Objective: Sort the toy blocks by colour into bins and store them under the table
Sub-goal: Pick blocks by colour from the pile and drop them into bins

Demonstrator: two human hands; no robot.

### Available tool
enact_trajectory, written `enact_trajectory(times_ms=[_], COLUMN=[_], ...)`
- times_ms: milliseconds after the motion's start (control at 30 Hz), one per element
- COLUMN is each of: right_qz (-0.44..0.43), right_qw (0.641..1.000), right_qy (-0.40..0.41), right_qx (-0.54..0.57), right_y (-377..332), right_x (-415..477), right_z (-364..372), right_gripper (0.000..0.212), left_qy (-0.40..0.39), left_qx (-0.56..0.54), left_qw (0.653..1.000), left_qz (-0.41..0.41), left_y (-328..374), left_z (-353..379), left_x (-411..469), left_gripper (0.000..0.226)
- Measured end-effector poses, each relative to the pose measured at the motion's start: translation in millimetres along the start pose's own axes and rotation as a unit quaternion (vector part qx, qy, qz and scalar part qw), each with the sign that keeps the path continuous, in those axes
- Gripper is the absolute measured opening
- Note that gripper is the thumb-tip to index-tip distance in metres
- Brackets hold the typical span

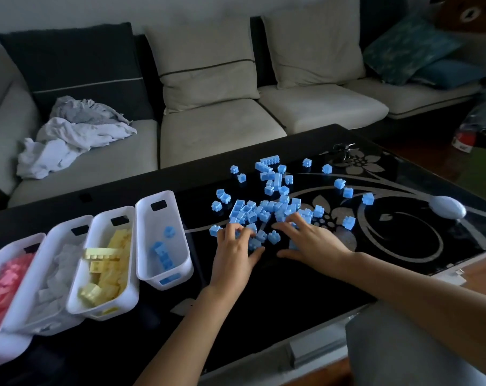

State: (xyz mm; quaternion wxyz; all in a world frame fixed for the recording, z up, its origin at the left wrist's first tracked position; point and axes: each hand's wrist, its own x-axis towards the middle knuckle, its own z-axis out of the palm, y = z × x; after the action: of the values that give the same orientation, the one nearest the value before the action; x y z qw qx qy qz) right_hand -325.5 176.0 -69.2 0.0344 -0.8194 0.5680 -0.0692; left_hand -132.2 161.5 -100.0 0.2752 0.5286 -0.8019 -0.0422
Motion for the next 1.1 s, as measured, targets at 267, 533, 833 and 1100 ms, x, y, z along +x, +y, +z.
enact_trajectory(times_ms=[267,533,833,1100], right_qz=[-0.015,0.068,0.261,0.247], right_qw=[0.998,0.966,0.654,0.446], right_qy=[0.037,0.098,-0.010,-0.131], right_qx=[0.049,0.230,0.710,0.850], right_y=[-9.8,2.2,2.1,-29.1], right_x=[40.8,26.6,29.0,47.9], right_z=[18.2,6.1,-12.1,-28.7], right_gripper=[0.030,0.021,0.023,0.030], left_qy=[-0.031,-0.012,0.105,0.124], left_qx=[0.005,-0.018,-0.110,0.005], left_qw=[0.999,1.000,0.988,0.985], left_qz=[-0.023,-0.022,-0.021,-0.119], left_y=[-12.9,-17.4,-7.4,-65.7], left_z=[-5.3,-11.9,-80.5,-120.5], left_x=[-10.8,-8.3,7.6,-0.1], left_gripper=[0.041,0.037,0.028,0.030])
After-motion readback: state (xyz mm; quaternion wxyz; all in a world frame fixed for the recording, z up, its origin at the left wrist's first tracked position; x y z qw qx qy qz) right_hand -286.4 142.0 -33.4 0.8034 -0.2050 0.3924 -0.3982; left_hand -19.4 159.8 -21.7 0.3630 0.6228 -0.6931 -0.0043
